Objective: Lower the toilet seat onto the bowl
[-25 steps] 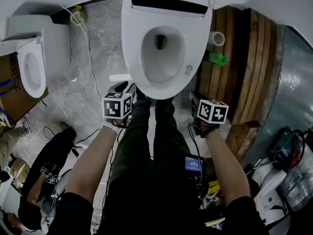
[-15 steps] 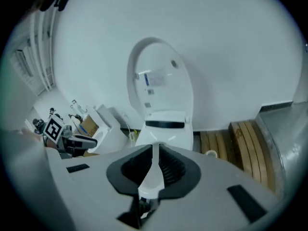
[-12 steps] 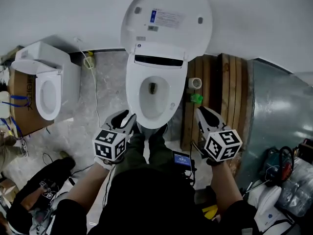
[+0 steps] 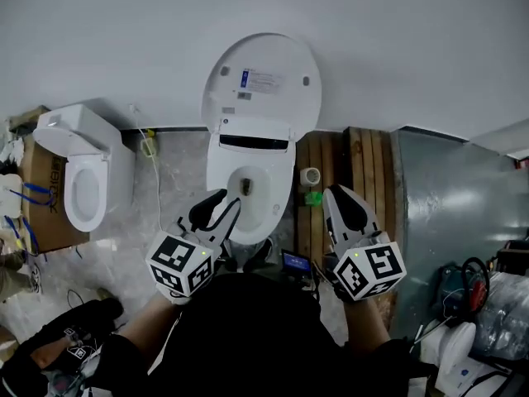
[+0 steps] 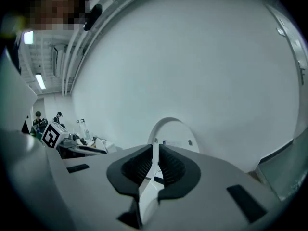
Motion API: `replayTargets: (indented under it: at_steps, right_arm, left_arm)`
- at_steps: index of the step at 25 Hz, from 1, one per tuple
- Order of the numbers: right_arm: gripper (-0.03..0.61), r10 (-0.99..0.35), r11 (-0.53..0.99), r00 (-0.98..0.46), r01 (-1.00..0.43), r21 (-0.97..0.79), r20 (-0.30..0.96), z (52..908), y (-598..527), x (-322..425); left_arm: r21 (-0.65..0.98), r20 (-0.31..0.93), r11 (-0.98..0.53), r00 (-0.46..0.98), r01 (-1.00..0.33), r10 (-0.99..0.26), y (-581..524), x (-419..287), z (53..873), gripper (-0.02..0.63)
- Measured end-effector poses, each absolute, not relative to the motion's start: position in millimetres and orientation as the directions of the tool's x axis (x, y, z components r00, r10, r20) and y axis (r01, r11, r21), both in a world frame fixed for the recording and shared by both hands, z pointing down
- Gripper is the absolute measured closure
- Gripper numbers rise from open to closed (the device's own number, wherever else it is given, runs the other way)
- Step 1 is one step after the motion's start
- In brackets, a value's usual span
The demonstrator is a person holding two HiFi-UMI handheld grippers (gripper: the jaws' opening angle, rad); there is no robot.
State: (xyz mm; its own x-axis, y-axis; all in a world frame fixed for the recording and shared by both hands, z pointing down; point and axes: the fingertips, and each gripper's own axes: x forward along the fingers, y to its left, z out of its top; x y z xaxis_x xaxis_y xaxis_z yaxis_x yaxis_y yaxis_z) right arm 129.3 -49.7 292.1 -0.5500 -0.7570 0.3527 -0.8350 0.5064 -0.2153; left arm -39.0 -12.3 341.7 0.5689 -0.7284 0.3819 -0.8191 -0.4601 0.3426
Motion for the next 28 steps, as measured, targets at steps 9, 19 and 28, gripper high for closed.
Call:
replayTargets:
  at_steps: [9, 19, 28]
  right_arm:
    - [0.518, -0.785, 0.566, -0.583, -0.812, -0.141, 0.208, 233, -24, 88]
    - [0.522, -0.758, 0.630, -0.631, -0.774, -0.068, 0.164, 226, -16, 58]
    - [0.522, -0.737, 0.653, -0.658, -0.752, -0.087, 0.155, 230, -9, 47]
  left_arm:
    - [0.296, 0.173, -0.593, 0.652, -0.749, -0.738, -21, -14, 247, 0.483]
    - [0.251, 0.170, -0.653, 0.696, -0.715, -0.697, -15, 3, 248, 0.483]
    - [0.257, 0.182, -0.659, 0.705, -0.707, -0.685, -8, 1, 252, 0.483]
